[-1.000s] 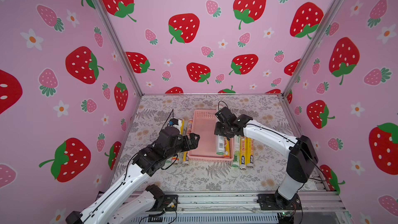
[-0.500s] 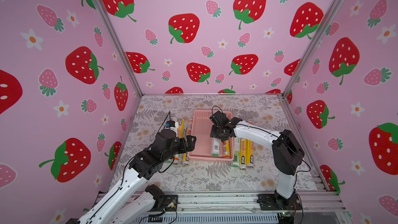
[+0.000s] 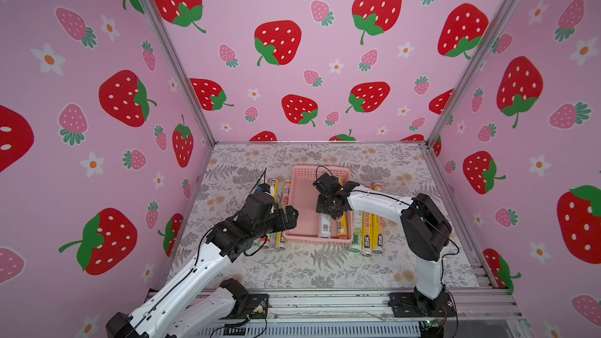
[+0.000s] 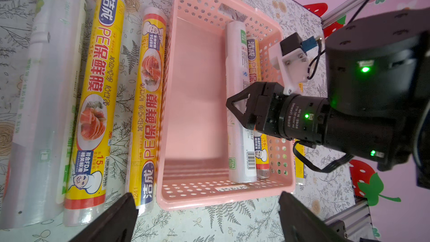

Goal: Put the plastic wrap into the basket
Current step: Place the plastic wrap in the basket, then pick up the plastic wrap from the center of the board.

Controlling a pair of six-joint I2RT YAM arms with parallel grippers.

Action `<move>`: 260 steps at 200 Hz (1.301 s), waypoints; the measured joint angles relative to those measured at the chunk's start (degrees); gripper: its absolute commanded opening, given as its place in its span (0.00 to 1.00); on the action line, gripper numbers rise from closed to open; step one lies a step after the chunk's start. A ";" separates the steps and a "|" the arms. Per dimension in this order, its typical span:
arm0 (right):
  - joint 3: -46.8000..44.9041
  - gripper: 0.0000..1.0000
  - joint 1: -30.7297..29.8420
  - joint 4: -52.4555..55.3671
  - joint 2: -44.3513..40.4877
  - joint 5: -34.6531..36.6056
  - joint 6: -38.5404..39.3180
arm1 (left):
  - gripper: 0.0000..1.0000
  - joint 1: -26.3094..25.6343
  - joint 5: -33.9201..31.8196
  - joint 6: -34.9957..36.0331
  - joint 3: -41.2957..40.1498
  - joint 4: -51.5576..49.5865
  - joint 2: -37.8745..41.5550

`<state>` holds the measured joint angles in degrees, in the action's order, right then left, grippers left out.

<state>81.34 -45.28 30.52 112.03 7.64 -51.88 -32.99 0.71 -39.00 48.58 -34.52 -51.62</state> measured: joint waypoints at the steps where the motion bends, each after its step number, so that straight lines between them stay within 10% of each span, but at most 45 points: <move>1: 0.00 0.45 -0.04 0.04 0.00 0.00 0.00 | 1.00 0.00 0.00 0.00 0.00 0.00 -0.02; 70: 0.00 0.59 -0.37 1.31 -1.36 1.36 0.26 | 0.97 0.00 1.42 0.00 0.13 -0.02 -1.40; 101: 0.20 0.84 -0.39 1.29 -6.03 2.45 1.33 | 0.97 0.00 2.10 -0.07 1.16 0.00 -2.62; 191: -2.71 0.80 0.74 4.85 -23.21 9.09 4.72 | 0.86 0.00 6.05 -1.33 6.88 1.95 -12.85; 260: -19.78 0.74 13.16 11.26 -38.23 11.80 5.68 | 0.79 -1.20 10.62 -3.63 8.72 8.35 -23.43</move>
<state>61.56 -32.12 41.78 73.80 19.44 -46.19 -34.20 11.33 -42.63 57.30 -26.17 -75.05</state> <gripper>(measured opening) 0.761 0.785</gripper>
